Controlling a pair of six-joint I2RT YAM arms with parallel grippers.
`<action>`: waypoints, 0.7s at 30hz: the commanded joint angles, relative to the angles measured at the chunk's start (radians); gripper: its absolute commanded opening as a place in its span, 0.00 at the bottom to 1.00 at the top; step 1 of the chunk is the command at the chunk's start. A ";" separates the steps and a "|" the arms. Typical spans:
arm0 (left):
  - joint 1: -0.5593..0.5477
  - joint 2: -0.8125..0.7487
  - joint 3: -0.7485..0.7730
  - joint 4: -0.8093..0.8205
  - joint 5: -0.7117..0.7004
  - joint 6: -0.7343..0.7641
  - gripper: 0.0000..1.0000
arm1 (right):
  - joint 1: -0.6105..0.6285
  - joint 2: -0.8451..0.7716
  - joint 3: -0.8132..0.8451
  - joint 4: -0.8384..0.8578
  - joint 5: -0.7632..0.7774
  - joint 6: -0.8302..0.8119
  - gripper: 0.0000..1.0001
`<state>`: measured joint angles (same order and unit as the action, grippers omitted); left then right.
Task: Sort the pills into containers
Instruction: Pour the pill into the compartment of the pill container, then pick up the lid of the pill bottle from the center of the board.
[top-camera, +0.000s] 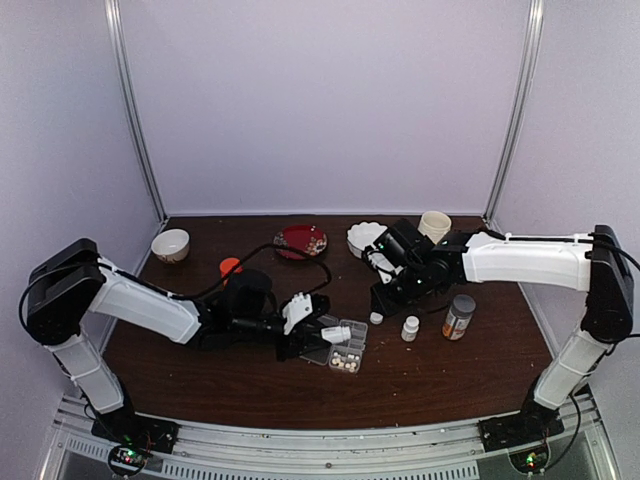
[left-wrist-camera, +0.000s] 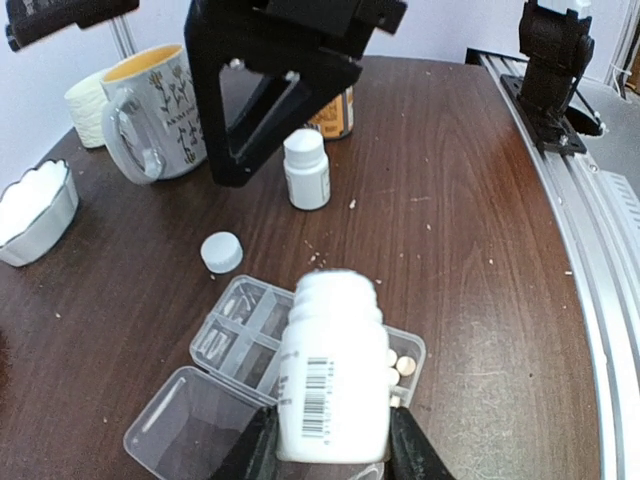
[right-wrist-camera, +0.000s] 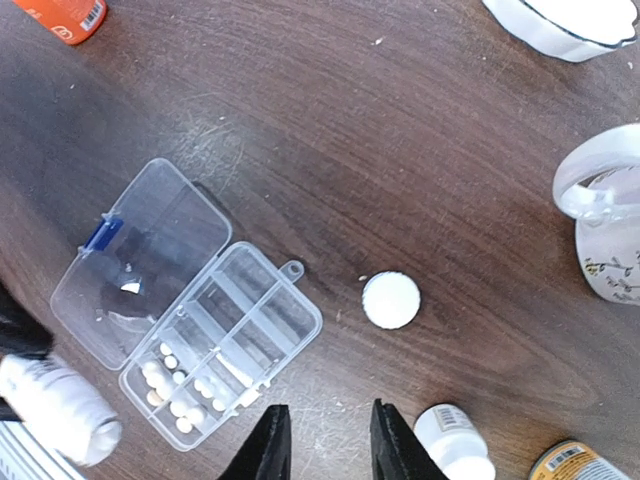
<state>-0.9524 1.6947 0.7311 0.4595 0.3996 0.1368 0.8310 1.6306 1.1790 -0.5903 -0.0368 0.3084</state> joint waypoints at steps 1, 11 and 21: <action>0.028 -0.077 -0.062 0.219 0.013 -0.051 0.00 | -0.021 0.057 0.093 -0.103 0.073 -0.052 0.30; 0.078 -0.314 -0.258 0.627 0.025 -0.180 0.00 | -0.066 0.204 0.227 -0.184 0.051 -0.087 0.40; 0.108 -0.735 -0.287 0.577 -0.076 -0.174 0.00 | -0.076 0.298 0.274 -0.195 0.009 -0.095 0.44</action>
<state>-0.8555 1.0550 0.4595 0.9981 0.3695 -0.0330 0.7605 1.8999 1.4227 -0.7704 -0.0025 0.2165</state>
